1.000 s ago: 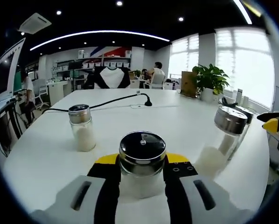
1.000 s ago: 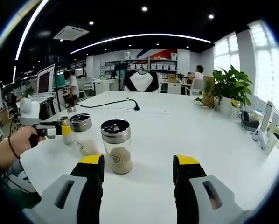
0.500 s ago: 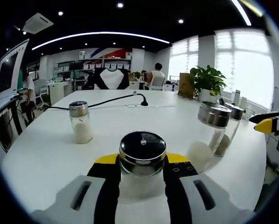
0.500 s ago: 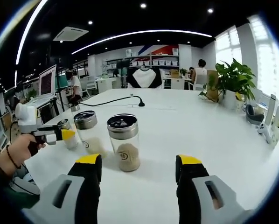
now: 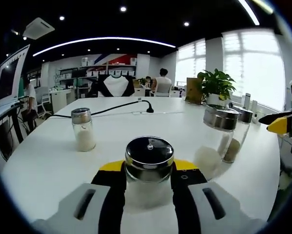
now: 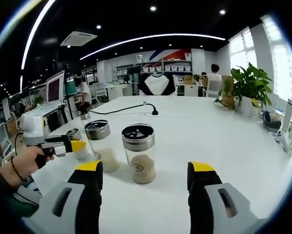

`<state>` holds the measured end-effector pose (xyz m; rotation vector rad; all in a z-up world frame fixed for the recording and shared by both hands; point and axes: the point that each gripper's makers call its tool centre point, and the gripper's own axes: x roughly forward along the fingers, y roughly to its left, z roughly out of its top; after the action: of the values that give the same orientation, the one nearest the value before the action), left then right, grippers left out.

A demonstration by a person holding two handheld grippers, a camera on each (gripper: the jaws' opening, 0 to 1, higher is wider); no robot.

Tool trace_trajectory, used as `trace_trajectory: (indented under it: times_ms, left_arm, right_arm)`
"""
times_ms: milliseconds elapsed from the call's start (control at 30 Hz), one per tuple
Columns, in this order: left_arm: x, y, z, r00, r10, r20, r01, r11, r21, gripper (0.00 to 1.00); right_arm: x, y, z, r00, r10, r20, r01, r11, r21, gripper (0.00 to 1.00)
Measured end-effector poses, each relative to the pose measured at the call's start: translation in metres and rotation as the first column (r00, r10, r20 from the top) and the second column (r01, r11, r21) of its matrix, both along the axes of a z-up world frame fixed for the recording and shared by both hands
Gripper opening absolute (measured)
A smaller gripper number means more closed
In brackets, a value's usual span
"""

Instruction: Rotate the seasoning bottle until the label or dispensing opening points toward the visible target arrow and the bottle remains upright within the marked orientation range

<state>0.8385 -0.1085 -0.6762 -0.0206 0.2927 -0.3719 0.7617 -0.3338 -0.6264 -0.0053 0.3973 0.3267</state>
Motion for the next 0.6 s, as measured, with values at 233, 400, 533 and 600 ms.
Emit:
trace_trajectory:
  times_ms: [233,400,533,600]
  left_arm:
    - [-0.0002,0.0000,0.0001,1.000,0.004,0.005,-0.004,1.000,-0.004,0.37]
    - [-0.0014,0.0000,0.0003,1.000,0.004,0.022,-0.003,1.000,-0.011,0.38]
    - [-0.0028,0.0030,-0.0019,0.999,0.035,0.017,-0.035,0.999,-0.016,0.61]
    - [-0.0049,0.0044,0.0008,0.999,0.043,0.028,-0.043,0.999,-0.015,0.62]
  right_arm:
    - [-0.0006,0.0066,-0.0048,1.000,0.022,-0.021,-0.021,1.000,0.013,0.82]
    - [-0.0005,0.0080,-0.0052,0.999,0.034,-0.027,-0.034,0.999,0.017,0.82]
    - [0.0000,0.0065,-0.0063,0.999,0.033,-0.028,-0.032,0.999,0.011,0.83]
    - [0.0003,0.0061,-0.0070,0.999,0.033,-0.027,-0.034,0.999,-0.004,0.83]
